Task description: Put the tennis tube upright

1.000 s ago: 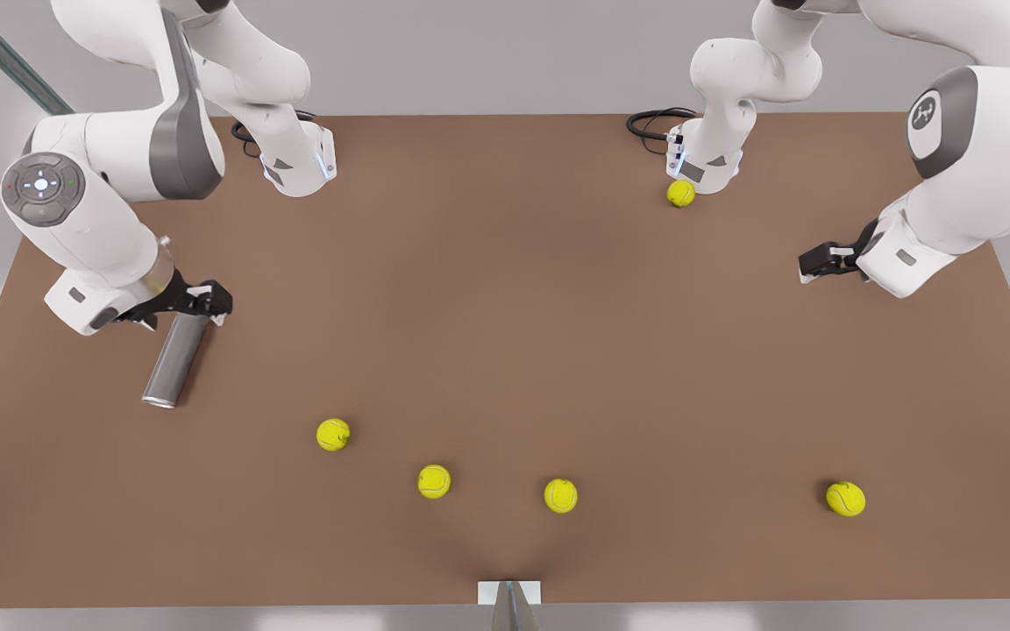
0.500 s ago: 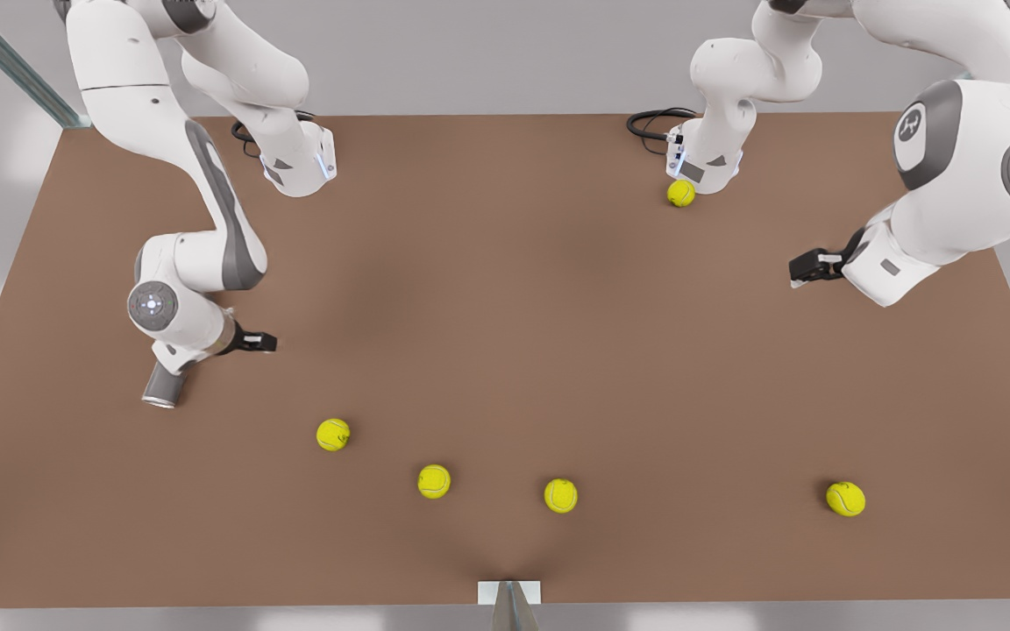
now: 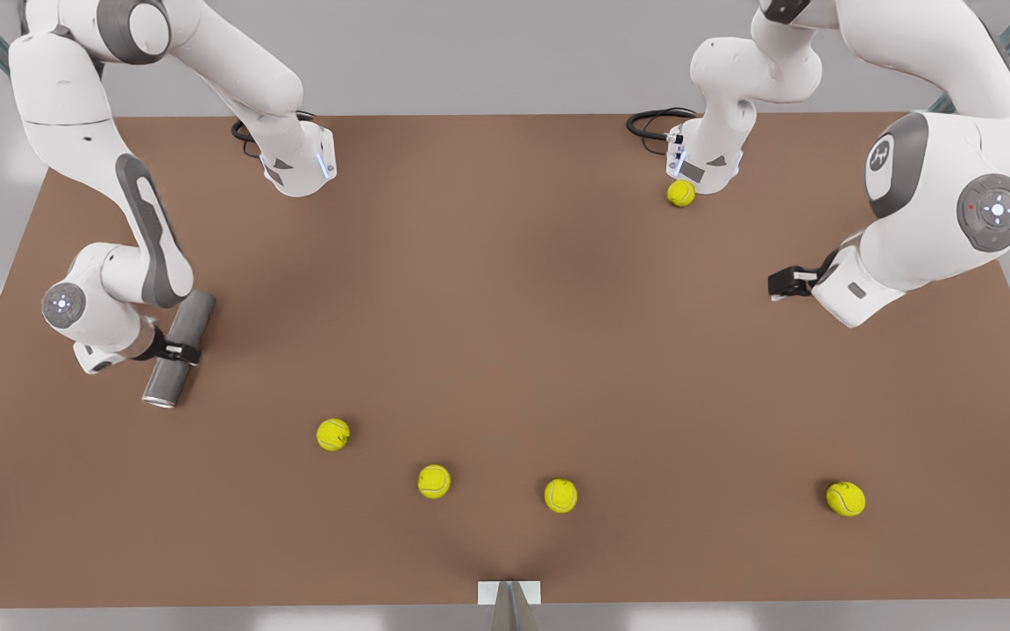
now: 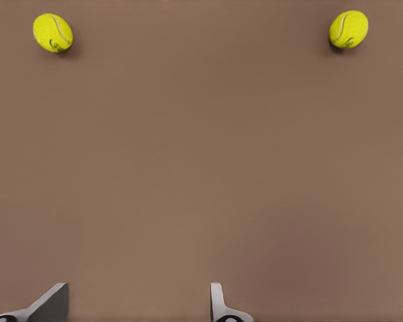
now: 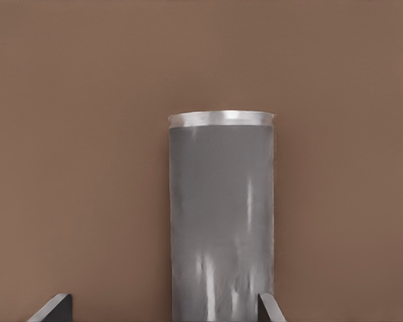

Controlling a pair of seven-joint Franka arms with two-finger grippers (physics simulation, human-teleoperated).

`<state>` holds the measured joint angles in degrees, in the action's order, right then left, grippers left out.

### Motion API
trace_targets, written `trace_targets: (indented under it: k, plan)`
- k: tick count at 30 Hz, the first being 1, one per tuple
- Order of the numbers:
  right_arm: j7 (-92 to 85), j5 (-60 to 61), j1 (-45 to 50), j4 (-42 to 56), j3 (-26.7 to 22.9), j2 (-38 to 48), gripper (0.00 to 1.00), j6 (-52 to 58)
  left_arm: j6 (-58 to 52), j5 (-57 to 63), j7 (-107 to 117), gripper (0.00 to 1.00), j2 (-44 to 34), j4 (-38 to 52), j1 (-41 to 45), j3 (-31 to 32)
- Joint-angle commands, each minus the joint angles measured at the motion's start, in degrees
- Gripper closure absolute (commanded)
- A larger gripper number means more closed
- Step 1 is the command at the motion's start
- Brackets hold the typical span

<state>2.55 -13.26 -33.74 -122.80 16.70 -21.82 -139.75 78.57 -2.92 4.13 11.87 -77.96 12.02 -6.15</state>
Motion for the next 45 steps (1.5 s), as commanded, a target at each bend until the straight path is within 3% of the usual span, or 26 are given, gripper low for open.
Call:
trace_targets:
  k: [1, 13, 33, 37, 38, 40, 45]
  plan:
    - [0.00, -0.01, -0.28, 0.01, 0.00, -0.32, 0.00, -0.53, 0.00, 0.02, 0.00, 0.00, -0.01, 0.00, 0.02, 0.00]
    - [0.00, -3.35, -3.62, 0.10, -0.26, -5.07, 0.00, -5.89, -0.26, 0.11, 0.00, 0.00, -0.01, 0.00, 0.02, 0.00]
    - [0.26, -3.35, -3.35, 0.19, -0.26, -6.65, 0.03, -5.71, -0.26, 0.02, 0.00, 0.00, 0.87, -0.09, 0.02, 0.00]
    - [-0.09, -3.35, -3.44, 0.54, -0.26, -7.00, 0.15, -5.45, -0.26, 0.02, 0.00, 0.00, 1.14, -0.09, 0.02, 0.00]
    - [-0.26, -3.43, -3.44, 0.54, -0.26, -7.01, 0.25, -5.45, -0.26, 0.02, 0.00, 0.00, 1.14, -0.09, 0.02, 0.00]
    - [-0.35, -3.35, -3.44, 0.54, -0.26, -6.92, 0.35, -5.36, -0.26, 0.02, 0.00, 0.00, 1.14, -0.09, 0.02, 0.00]
    - [-0.35, -3.43, -3.35, 0.54, -0.26, -6.92, 0.35, -5.27, -0.44, 0.02, 0.09, 0.00, 1.14, -0.09, 0.02, 0.00]
